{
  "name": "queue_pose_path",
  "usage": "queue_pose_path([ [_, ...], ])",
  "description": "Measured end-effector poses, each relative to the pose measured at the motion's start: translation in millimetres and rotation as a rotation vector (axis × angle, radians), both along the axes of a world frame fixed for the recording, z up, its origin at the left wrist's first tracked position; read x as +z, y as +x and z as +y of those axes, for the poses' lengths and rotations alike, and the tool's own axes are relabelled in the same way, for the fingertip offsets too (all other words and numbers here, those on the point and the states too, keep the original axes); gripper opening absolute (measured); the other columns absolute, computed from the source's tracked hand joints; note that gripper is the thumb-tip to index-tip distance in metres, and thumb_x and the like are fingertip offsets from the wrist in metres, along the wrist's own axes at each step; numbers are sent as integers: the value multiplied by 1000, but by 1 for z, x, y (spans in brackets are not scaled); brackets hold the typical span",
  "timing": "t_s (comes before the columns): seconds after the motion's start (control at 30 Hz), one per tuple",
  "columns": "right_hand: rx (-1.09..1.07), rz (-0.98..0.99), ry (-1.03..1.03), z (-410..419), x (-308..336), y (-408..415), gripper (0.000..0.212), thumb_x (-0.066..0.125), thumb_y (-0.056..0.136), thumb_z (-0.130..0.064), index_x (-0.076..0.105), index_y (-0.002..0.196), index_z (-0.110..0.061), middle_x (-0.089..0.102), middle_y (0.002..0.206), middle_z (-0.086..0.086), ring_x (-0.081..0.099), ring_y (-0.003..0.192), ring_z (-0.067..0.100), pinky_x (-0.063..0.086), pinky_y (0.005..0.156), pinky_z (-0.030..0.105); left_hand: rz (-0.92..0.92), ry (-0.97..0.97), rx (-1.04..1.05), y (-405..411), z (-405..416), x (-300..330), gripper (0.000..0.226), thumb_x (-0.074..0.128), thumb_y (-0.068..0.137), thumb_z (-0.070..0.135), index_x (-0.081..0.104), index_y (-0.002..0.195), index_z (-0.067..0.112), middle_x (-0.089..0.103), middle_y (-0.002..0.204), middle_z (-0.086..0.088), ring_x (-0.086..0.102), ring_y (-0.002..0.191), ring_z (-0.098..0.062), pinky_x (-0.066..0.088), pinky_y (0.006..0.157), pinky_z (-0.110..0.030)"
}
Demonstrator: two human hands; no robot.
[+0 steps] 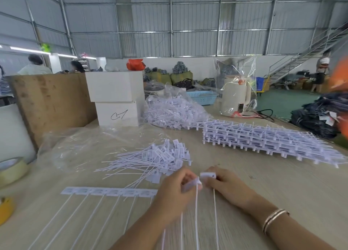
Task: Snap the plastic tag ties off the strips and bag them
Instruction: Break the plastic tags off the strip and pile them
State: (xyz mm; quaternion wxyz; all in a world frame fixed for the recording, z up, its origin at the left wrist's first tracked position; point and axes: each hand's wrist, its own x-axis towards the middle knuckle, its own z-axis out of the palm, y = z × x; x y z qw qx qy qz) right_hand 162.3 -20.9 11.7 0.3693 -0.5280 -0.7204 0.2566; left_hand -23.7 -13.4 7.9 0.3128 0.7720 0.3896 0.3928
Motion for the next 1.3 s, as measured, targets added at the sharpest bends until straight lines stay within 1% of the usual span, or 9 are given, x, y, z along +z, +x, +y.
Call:
queue_pose_path([
  [0.13, -68, -168, 50, 7, -6, -10, 10, 59, 89, -12, 59, 79, -12, 56, 74, 0, 44, 61, 1, 34, 60, 14, 230, 256, 64, 7, -1, -4, 19, 60, 87, 40, 52, 103, 36, 55, 90, 22, 53, 84, 5, 47, 71, -17],
  [0.23, -117, -235, 97, 11, -7, -12, 11, 59, 88, -10, 65, 92, -2, 63, 88, 12, 49, 75, 12, 34, 66, 18, 297, 380, 129, 11, -1, -3, 16, 57, 88, 42, 43, 92, 37, 52, 86, 19, 50, 79, 2, 36, 62, -11],
  [0.37, -69, -315, 157, 11, -8, -11, 11, 60, 87, -9, 69, 92, -9, 53, 75, -11, 42, 74, 1, 31, 68, 9, 328, 453, 205, 10, 0, 2, 12, 59, 87, 36, 50, 91, 29, 55, 85, 13, 51, 78, -5, 34, 64, -18],
  [0.47, -156, -192, 169, 10, -6, -10, 14, 63, 87, -16, 71, 98, -20, 53, 86, -13, 51, 79, 3, 35, 71, 5, 338, 485, 251, 7, 2, 5, 11, 60, 85, 31, 53, 92, 26, 57, 88, 13, 54, 84, -7, 40, 73, -24],
  [0.6, -165, 162, 263, 2, -1, -29, 23, 54, 93, -23, 66, 76, -34, 60, 79, -10, 56, 80, 2, 38, 72, 11, 397, 535, 280, 7, 3, 7, 14, 60, 83, 30, 53, 93, 24, 60, 92, 11, 54, 88, -12, 42, 79, -31],
  [0.7, -97, 37, 226, -2, -2, -39, 32, 59, 91, -25, 56, 63, -41, 56, 71, -11, 54, 79, 6, 39, 75, 23, 397, 529, 269, 10, 3, 5, 18, 63, 80, 29, 55, 95, 22, 62, 93, 10, 55, 89, -13, 40, 78, -30],
  [0.8, -29, -32, 114, 1, -2, -33, 28, 61, 90, -23, 61, 63, -30, 54, 70, -11, 50, 72, 3, 38, 75, 25, 386, 512, 224, 9, 3, 3, 18, 57, 78, 29, 54, 94, 24, 59, 92, 11, 53, 88, -12, 37, 76, -27],
  [0.93, -9, 274, -28, 2, 0, -27, 21, 57, 90, -8, 65, 71, -5, 58, 76, 0, 56, 71, 3, 41, 70, 15, 383, 456, 151, 5, 4, 4, 23, 48, 79, 37, 52, 101, 29, 54, 96, 17, 48, 88, -3, 39, 78, -24],
  [1.3, -13, 398, -84, -1, -1, -28, 20, 61, 88, -16, 64, 69, -11, 61, 68, -4, 57, 65, 3, 42, 63, 10, 559, 382, 175, -5, 3, 4, 20, 47, 92, 32, 46, 111, 32, 60, 107, 10, 55, 93, -13, 35, 67, -26],
])
